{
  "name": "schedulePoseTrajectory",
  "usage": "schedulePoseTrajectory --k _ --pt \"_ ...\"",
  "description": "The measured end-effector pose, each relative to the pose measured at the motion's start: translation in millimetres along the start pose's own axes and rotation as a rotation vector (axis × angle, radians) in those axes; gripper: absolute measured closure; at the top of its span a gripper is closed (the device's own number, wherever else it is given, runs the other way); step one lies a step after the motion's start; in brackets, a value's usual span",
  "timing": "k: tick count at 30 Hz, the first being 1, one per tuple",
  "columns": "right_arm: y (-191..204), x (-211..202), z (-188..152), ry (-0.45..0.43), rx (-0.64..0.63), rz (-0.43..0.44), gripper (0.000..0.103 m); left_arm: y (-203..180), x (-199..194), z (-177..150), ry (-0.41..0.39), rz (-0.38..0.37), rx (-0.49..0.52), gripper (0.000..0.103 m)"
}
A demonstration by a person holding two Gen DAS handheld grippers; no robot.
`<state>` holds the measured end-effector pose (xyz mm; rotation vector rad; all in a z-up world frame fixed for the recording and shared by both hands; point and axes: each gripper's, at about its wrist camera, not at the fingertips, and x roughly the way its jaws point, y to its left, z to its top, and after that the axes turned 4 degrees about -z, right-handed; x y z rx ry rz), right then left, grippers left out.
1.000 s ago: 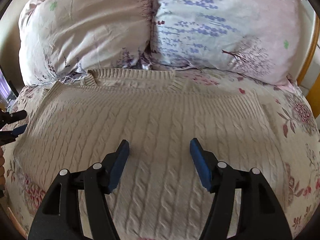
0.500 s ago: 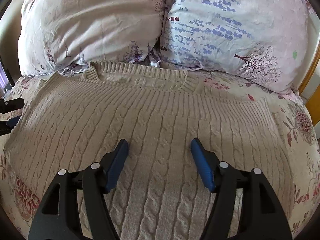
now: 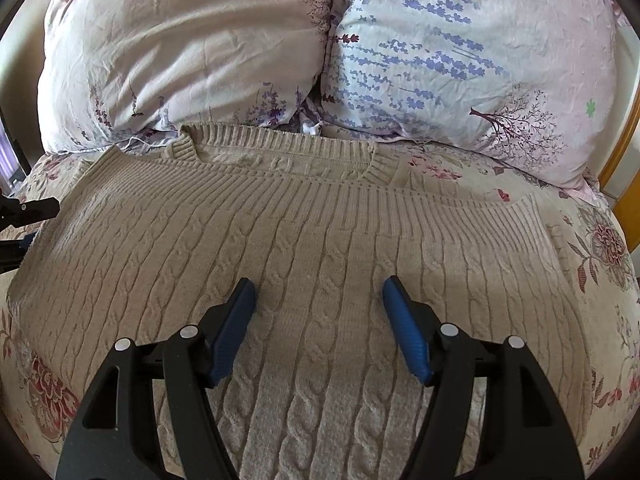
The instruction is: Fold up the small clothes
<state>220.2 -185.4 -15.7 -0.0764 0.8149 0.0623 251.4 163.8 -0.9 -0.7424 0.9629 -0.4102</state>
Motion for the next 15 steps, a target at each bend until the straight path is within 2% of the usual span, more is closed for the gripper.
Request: schedulePoseTrajectory --k 2,5,6,9,15 --pt "0 0 0 0.001 0.001 0.0 0.034 -1 2 0 0.003 0.004 0.004 0.052" --pt "0 0 0 0.0 0.001 0.0 0.034 -3 7 0 0.021 0.014 0.013 0.067" --pt "0 0 0 0.0 0.001 0.0 0.034 -2 10 -1 0.037 0.011 0.008 0.077" --pt "0 0 0 0.0 0.002 0.006 0.034 0 8 -1 0.034 -0.021 -0.026 0.081" --pt "-1 1 0 0.0 0.013 0.012 0.033 -19 -4 0 -0.006 -0.104 -0.019 0.083"
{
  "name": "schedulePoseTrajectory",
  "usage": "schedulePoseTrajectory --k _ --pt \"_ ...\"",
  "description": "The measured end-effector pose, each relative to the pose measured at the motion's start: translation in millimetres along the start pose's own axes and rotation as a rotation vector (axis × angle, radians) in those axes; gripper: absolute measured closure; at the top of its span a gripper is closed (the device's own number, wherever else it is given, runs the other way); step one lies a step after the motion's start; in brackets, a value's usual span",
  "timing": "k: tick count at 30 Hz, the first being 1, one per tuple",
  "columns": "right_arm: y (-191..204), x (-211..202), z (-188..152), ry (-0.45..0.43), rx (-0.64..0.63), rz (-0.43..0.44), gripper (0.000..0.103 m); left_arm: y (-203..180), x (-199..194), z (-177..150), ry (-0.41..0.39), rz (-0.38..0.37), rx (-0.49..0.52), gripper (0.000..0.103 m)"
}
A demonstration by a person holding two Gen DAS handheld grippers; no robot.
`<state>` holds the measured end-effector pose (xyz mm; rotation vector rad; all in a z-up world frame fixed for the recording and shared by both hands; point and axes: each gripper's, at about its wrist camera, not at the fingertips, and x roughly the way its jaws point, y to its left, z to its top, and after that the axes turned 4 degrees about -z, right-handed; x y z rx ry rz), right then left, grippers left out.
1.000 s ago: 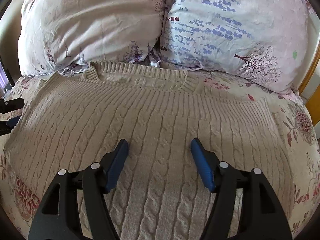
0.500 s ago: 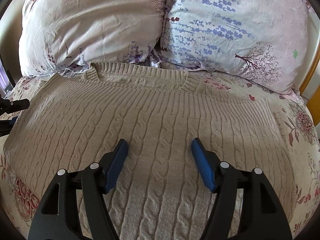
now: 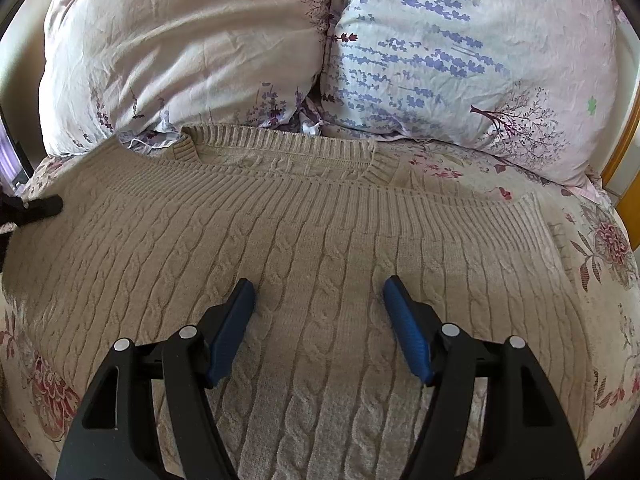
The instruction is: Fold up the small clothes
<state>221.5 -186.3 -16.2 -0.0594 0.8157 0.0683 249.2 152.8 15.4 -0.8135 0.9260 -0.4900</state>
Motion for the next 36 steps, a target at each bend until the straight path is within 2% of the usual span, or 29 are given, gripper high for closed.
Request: schedulePoseTrajectory --k 5,8,11,16,20,24,29,31,33,35,36 --pt "-7 -5 0 -0.01 0.029 0.035 0.033 -27 -2 -3 -0.03 -0.048 0.02 0.085" --pt "-24 -12 0 -0.027 0.089 0.093 0.033 -49 -2 -6 -0.045 -0.083 0.047 0.086" --pt "-48 -25 -1 -0.064 0.148 0.112 0.033 -72 1 -10 -0.049 -0.145 0.076 0.086" --pt "-94 -42 -6 -0.091 0.264 0.145 0.033 -118 25 -25 -0.014 -0.247 0.133 0.087" --pt "-129 -50 -15 -0.109 0.345 0.118 0.033 -146 67 -42 0.056 -0.301 0.129 0.087" --pt "-170 -56 -30 -0.117 0.439 0.091 0.033 -171 112 -66 0.107 -0.304 0.154 0.087" --pt "-203 -58 -43 -0.112 0.532 0.089 0.033 -188 170 -99 0.221 -0.236 0.183 0.086" --pt "-211 -62 -46 -0.115 0.557 0.108 0.033 -192 190 -112 0.297 -0.214 0.203 0.082" --pt "-216 -66 -45 -0.12 0.565 0.137 0.033 -196 197 -120 0.36 -0.264 0.198 0.079" --pt "-219 -68 -41 -0.121 0.567 0.175 0.033 -200 190 -122 0.378 -0.301 0.216 0.062" --pt "-219 -69 -38 -0.117 0.569 0.211 0.033 -202 179 -120 0.359 -0.301 0.241 0.052"
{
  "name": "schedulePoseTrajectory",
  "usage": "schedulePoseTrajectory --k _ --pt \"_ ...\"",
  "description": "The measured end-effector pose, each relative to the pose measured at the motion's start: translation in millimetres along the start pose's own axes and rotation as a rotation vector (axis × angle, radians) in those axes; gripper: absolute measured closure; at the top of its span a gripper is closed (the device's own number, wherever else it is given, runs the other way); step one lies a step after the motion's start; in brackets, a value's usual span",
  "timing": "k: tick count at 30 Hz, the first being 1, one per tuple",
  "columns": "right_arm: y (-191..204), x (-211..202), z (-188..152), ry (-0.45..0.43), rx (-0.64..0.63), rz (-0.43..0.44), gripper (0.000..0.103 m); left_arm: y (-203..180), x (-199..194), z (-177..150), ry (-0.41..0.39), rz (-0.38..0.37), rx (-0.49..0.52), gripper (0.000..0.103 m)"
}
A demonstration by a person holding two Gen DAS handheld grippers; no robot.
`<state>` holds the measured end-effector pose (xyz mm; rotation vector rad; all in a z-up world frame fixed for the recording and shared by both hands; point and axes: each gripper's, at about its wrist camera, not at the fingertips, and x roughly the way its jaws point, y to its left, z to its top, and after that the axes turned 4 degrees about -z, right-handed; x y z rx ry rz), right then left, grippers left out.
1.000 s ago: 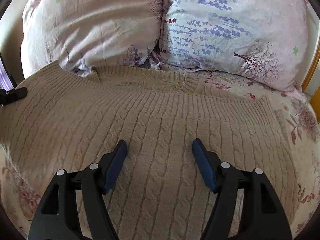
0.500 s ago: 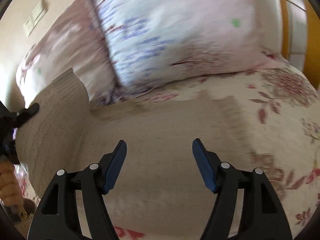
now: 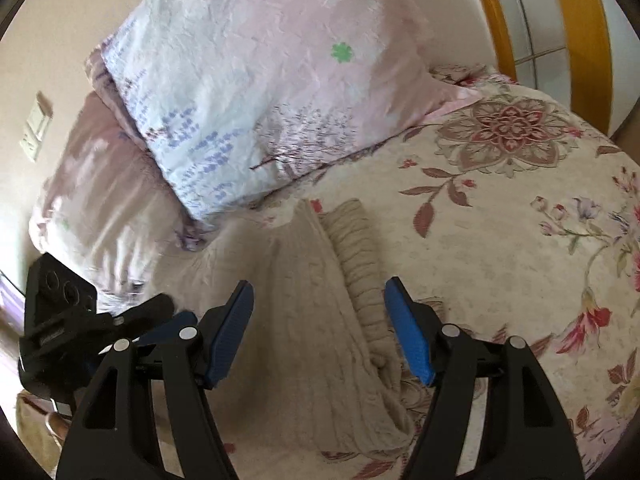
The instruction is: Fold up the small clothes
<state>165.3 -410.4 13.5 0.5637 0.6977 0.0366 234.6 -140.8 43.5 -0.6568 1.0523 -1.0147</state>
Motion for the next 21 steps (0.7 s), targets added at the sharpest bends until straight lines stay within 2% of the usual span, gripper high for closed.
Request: schedulePoseTrajectory --k 2,4,5,7,9,12,14,17,19,21 --pt "2 2 4 0.028 0.008 0.045 0.033 -7 -17 -1 -0.038 0.025 0.037 0.049" --pt "6 11 9 0.096 0.026 0.118 0.033 -9 -41 -2 -0.085 0.098 0.059 0.045" --pt "8 15 10 0.122 0.033 0.143 0.033 -7 -52 -4 -0.107 0.147 0.065 0.044" --pt "12 27 11 0.189 0.053 0.192 0.034 0 -73 -5 -0.169 0.294 0.071 0.041" --pt "16 40 11 0.235 0.047 0.186 0.035 11 -85 -9 -0.196 0.359 0.062 0.041" --pt "18 57 7 0.29 0.054 0.172 0.041 33 -92 -14 -0.199 0.387 0.025 0.04" --pt "18 67 3 0.329 0.067 0.186 0.041 45 -88 -14 -0.176 0.388 -0.008 0.04" --pt "19 73 -2 0.342 0.047 0.172 0.043 59 -83 -19 -0.162 0.391 -0.035 0.041" --pt "23 73 -3 0.341 0.03 0.202 0.056 61 -80 -20 -0.16 0.372 -0.03 0.041" --pt "29 73 -5 0.344 0.004 0.235 0.061 62 -77 -21 -0.154 0.348 -0.025 0.041"
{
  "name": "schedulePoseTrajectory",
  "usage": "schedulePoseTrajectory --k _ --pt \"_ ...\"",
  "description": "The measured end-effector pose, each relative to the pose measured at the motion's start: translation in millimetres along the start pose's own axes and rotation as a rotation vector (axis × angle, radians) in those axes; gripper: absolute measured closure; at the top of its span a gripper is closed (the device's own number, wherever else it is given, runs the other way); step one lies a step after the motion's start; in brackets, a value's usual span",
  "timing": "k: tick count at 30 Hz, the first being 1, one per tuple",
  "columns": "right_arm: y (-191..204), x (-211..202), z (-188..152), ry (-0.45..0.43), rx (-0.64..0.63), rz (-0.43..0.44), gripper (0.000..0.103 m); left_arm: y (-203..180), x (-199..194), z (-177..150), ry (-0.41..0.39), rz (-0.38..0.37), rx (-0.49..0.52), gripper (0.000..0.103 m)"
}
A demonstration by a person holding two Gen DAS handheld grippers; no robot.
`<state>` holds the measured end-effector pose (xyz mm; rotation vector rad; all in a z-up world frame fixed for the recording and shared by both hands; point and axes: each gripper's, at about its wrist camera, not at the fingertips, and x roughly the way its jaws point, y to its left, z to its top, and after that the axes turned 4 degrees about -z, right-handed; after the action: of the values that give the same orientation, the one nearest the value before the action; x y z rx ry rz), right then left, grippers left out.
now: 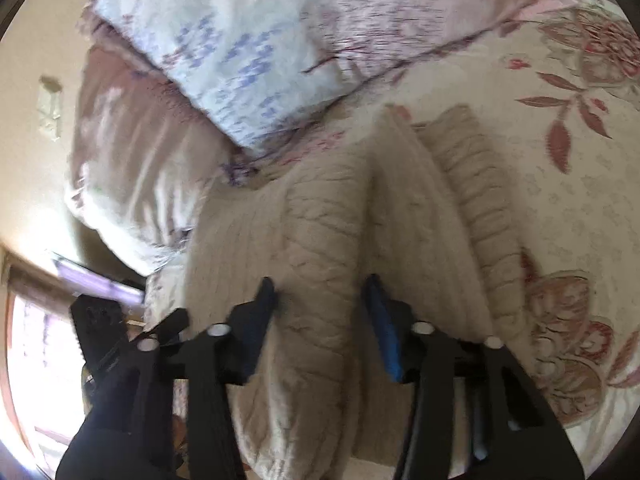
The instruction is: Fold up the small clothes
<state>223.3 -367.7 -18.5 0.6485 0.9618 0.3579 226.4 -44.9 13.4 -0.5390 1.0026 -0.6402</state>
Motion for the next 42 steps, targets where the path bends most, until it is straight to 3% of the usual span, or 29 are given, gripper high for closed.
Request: schedulePoseTrajectory --k 7,10,17,22,29,34,39,42 --pt "-5 20 16 0.045 0.081 0.039 0.062 4 9 -3 0.028 -0.063 -0.007 0.039" --pt "-2 24 22 0.017 0.081 0.035 0.079 5 8 -5 0.026 -0.092 -0.008 0.038" --pt "66 -6 14 -0.18 -0.281 -0.235 0.083 8 -3 -7 0.006 -0.118 -0.015 0.035" --pt "76 -30 16 -0.275 -0.355 -0.34 0.084 7 -4 -8 0.007 -0.135 -0.003 0.035" --pt "49 -42 17 -0.271 -0.324 -0.449 0.084 -5 -1 -11 0.015 -0.139 0.065 0.037" --pt "43 -48 16 -0.304 -0.283 -0.433 0.085 -6 3 -12 0.026 -0.148 0.083 0.037" --pt "4 -29 19 -0.227 -0.178 -0.49 0.084 -6 6 -9 0.047 -0.165 0.096 0.037" --pt "-15 -23 22 -0.216 -0.111 -0.477 0.077 -6 8 -8 0.062 -0.165 0.12 0.037"
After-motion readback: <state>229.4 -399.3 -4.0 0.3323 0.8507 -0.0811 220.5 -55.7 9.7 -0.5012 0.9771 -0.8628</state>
